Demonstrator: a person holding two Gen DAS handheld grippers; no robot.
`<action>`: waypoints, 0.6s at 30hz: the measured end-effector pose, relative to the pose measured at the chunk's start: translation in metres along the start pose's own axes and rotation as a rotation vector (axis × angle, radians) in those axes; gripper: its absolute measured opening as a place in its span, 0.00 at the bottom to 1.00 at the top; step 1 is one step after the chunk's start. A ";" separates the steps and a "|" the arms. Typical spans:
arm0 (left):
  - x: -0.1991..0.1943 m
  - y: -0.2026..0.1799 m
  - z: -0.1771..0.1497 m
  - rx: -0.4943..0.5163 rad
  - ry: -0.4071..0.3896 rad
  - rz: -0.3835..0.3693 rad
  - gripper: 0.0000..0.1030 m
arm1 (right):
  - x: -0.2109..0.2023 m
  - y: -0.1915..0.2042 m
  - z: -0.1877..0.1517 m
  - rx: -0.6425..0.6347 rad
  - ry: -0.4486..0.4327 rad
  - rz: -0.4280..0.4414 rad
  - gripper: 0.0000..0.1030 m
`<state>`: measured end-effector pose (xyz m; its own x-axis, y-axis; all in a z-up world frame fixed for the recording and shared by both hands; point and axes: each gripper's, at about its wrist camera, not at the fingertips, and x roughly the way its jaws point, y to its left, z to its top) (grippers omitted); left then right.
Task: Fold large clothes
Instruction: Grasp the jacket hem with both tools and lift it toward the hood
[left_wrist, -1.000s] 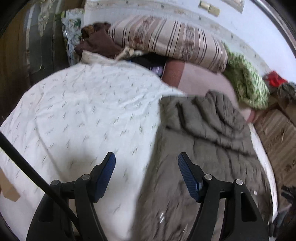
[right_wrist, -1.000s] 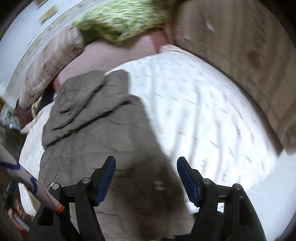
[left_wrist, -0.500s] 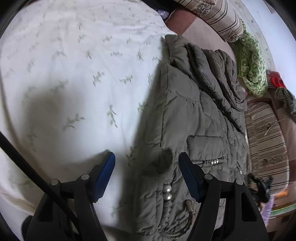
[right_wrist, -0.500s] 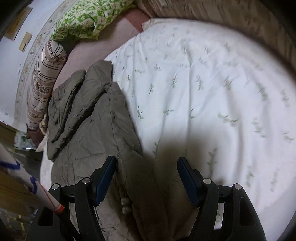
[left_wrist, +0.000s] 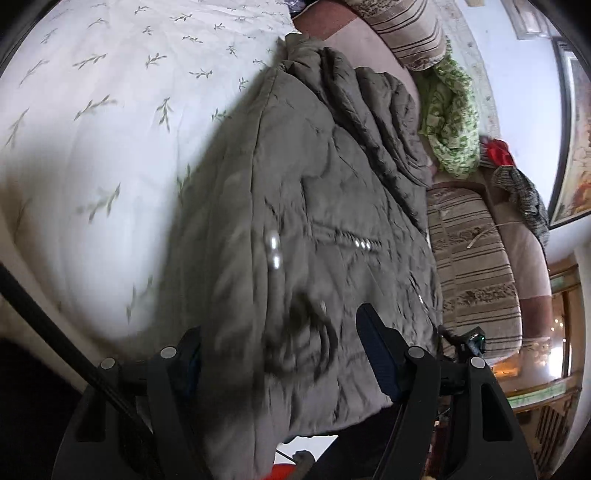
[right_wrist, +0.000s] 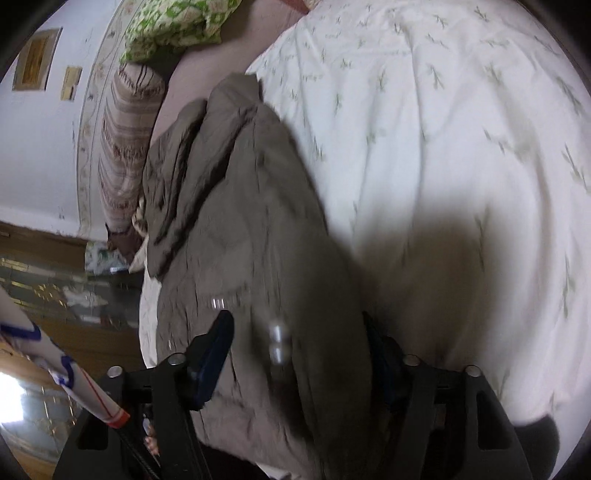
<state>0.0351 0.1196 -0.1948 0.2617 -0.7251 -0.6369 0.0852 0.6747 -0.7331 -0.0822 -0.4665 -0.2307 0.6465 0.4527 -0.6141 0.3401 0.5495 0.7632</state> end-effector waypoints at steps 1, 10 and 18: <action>-0.003 0.001 -0.002 -0.002 0.000 -0.011 0.68 | -0.001 0.001 -0.005 -0.004 0.005 -0.007 0.61; -0.001 -0.001 -0.017 0.010 -0.011 -0.017 0.68 | -0.008 0.020 -0.051 -0.067 0.008 -0.012 0.49; 0.003 -0.012 -0.028 0.071 -0.005 0.047 0.56 | 0.004 0.027 -0.069 -0.110 0.027 -0.019 0.42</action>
<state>0.0080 0.1050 -0.1946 0.2720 -0.6917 -0.6690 0.1402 0.7163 -0.6836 -0.1172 -0.4016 -0.2259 0.6218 0.4591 -0.6345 0.2744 0.6311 0.7255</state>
